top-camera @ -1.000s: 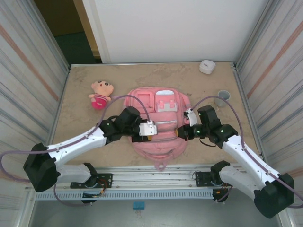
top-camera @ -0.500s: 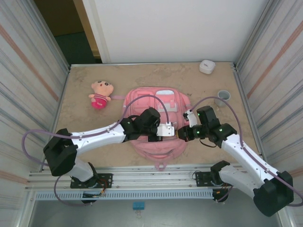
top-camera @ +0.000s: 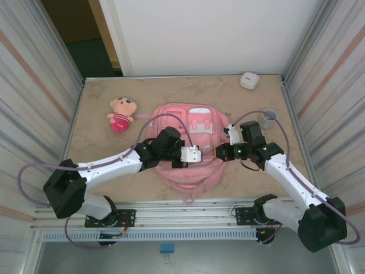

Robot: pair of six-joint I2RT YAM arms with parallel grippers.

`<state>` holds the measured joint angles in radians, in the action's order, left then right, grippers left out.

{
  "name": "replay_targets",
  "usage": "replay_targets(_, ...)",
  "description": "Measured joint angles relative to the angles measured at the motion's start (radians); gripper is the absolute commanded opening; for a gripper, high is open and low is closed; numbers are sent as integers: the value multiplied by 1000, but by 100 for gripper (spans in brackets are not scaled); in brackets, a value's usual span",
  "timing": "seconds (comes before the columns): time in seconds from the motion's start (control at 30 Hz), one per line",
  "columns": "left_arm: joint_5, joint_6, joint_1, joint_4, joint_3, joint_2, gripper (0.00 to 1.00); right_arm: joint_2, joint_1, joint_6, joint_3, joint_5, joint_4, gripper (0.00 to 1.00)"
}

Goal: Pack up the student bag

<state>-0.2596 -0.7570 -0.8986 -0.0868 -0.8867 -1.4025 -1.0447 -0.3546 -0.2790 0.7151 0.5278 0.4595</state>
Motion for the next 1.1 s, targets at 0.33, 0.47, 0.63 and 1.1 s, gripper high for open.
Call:
replay_targets(0.33,-32,83,29,-39,59,73,67,-53,65,-3,10,-123,-43,57)
replay_targets(0.47,36,218,34,-56,59,136,76,32,68,-12,41,-182,3,59)
replay_targets(0.63,182,404,71,-102,16,222,89,126,63,-32,162,-191,14,59)
replay_targets(1.1,198,791,187,68,62,229,87,7,-50,-86,49,-155,-217,56)
